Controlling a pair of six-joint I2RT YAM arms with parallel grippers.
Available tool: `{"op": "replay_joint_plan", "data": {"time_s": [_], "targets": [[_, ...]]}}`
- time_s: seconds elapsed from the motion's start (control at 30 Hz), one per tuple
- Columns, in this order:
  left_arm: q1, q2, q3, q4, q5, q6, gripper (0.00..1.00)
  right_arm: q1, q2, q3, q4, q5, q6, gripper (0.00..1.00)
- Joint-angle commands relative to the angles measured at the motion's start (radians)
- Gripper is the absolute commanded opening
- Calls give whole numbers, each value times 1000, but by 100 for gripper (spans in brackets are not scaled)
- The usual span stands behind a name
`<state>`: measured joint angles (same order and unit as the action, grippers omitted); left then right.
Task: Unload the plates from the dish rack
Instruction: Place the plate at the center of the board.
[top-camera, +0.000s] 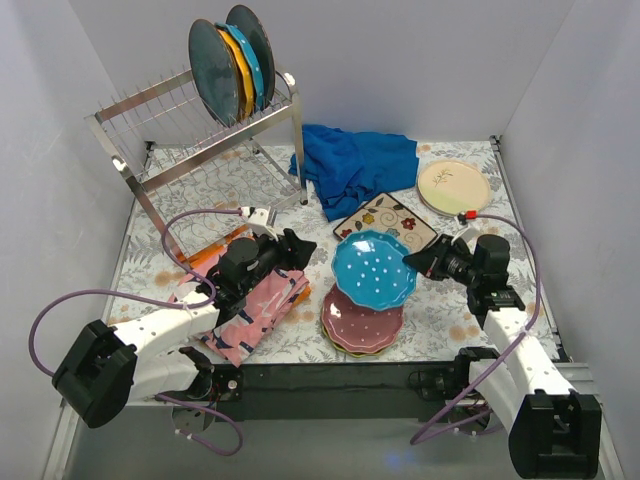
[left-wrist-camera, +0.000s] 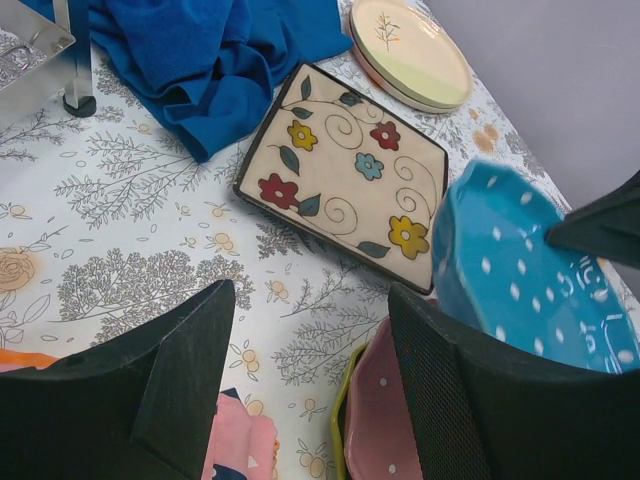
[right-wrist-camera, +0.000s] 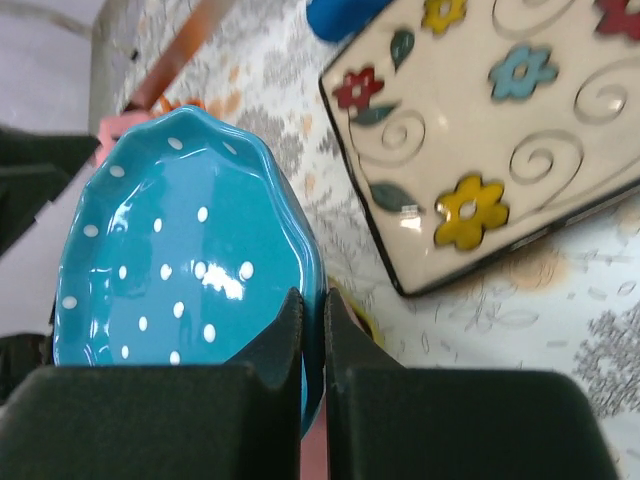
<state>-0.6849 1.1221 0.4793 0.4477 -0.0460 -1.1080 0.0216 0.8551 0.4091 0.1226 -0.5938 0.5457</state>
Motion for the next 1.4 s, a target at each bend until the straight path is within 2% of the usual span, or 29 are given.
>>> {"op": "replay_joint_plan", "data": {"time_s": [0.0, 0.33, 0.73, 0.87, 0.97, 1.07, 1.2, 1.37], "targets": [[-8, -22, -7, 20, -12, 5, 61, 44, -67, -36, -24, -43, -9, 1], [-8, 4, 7, 9, -11, 10, 61, 133, -122, -122, -97, 52, -110, 1], [-8, 12, 8, 6, -15, 13, 61, 273, -117, -162, 11, 156, -127, 2], [-8, 8, 12, 3, -14, 13, 60, 279, -154, -145, -43, 183, -145, 14], [-8, 2, 8, 3, -14, 13, 61, 279, -177, -141, -86, 201, -153, 32], [-8, 1, 8, 5, -9, 13, 61, 279, -191, -127, -121, 232, -164, 41], [-8, 18, 16, 11, 40, 14, 60, 279, -214, -89, -196, 290, -168, 40], [-10, 68, 39, 9, 107, 14, 58, 279, -199, -95, -213, 282, -168, 24]]}}
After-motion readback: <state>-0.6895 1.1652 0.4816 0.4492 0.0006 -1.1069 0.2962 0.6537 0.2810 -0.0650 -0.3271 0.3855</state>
